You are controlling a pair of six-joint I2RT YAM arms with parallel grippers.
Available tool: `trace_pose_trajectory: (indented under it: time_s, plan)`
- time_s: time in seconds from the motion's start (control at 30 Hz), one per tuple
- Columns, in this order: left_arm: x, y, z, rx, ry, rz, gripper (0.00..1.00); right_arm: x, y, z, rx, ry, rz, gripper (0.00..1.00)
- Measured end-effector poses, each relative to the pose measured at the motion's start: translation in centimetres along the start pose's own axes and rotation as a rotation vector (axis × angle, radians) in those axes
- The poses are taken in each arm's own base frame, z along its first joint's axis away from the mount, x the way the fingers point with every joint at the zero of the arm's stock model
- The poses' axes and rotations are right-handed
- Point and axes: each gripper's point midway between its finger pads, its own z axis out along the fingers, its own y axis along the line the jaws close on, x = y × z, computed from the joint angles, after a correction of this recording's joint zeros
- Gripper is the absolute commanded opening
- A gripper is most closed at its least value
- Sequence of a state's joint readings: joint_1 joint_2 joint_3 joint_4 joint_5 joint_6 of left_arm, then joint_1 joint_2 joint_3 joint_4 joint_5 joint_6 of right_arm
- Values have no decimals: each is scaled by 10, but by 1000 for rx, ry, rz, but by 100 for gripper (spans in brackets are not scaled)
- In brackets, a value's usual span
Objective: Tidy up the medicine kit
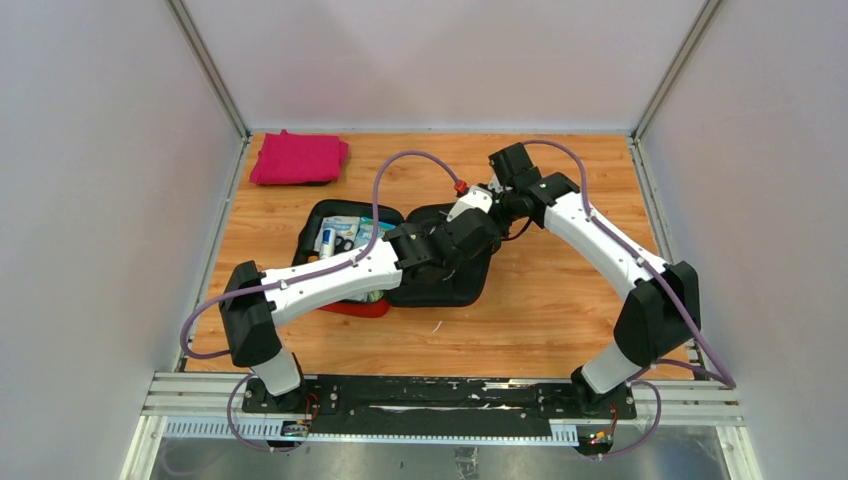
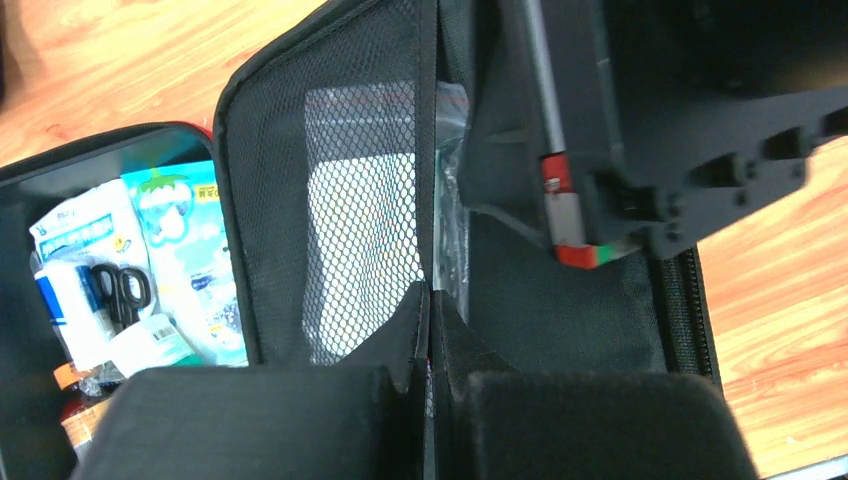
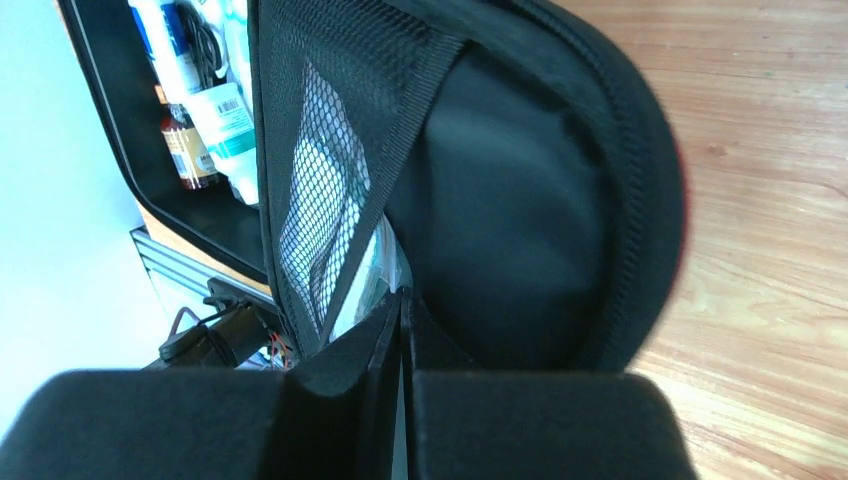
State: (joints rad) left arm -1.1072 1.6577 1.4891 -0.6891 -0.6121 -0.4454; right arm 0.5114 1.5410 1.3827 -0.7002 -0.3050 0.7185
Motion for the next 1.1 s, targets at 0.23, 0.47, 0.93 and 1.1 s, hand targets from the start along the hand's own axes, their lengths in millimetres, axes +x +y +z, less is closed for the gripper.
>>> trace_pose_trajectory:
  time_s: [0.23, 0.47, 0.93, 1.1]
  plan:
    - [1, 0, 0, -1, 2, 1, 0, 9, 10, 14, -41, 51, -13, 7]
    - [1, 1, 0, -4, 0, 2, 0, 3, 15, 3, -52, 6, -28, 7]
    - [-8, 25, -8, -22, -21, -47, 0, -20, -7, -131, -70, -495, -28, 11]
    - [-13, 37, -14, -24, -36, -74, 0, -10, -28, -98, -4, -422, 11, 11]
